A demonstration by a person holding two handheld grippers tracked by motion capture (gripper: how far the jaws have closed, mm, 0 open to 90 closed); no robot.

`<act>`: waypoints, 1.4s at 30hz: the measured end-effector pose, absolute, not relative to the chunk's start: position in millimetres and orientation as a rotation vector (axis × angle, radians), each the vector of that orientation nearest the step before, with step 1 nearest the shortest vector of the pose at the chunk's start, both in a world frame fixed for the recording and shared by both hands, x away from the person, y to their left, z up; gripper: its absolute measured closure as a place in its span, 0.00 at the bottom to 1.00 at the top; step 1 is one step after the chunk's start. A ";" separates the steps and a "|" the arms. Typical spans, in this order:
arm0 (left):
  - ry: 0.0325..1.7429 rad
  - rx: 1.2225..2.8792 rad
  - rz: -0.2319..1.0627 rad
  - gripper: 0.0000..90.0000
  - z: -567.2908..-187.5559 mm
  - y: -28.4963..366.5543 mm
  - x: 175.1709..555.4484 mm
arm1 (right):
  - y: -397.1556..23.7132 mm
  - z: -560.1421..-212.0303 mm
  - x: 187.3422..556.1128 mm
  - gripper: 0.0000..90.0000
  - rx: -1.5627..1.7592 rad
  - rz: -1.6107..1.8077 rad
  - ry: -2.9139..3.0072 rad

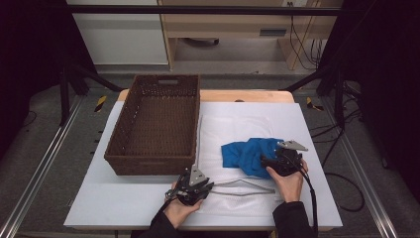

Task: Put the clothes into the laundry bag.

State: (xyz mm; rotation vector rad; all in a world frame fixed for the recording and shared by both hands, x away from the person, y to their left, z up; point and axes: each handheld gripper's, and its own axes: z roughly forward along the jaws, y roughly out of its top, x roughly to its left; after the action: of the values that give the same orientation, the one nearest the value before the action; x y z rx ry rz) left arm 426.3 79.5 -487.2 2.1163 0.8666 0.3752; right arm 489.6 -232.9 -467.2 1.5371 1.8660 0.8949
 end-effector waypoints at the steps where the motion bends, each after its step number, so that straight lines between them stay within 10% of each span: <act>1: 0.867 2.116 0.375 0.81 -487.1 79.5 426.4 | -233.2 -470.5 490.5 0.12 1.545 0.875 1.882; 6: 0.867 2.116 0.379 0.82 -487.3 79.1 426.0 | -234.3 -481.9 491.6 0.28 1.543 0.852 1.920; 11: 0.872 2.116 0.385 0.83 -487.2 79.0 425.9 | -239.7 -469.7 484.7 0.77 1.553 0.892 1.924; 14: 0.872 2.116 0.383 0.84 -487.2 79.2 426.1 | -246.3 -461.5 479.8 0.80 1.529 0.922 1.919; 26: 0.873 2.116 0.384 0.84 -487.2 79.0 426.0 | -290.1 -418.3 455.9 0.80 1.457 0.941 1.743; 36: 0.873 2.116 0.385 0.84 -487.2 79.0 426.0 | -288.0 -472.4 473.0 0.76 1.445 0.791 1.809; 42: 0.868 2.117 0.383 0.83 -487.2 78.9 425.9 | -288.1 -477.6 474.4 0.57 1.459 0.811 1.824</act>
State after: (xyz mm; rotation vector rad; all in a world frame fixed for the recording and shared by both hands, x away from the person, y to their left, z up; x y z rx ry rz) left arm 425.9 78.9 -487.2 2.1165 0.8685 0.3826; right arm 474.4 -288.1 -477.6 1.4591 1.8238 0.8110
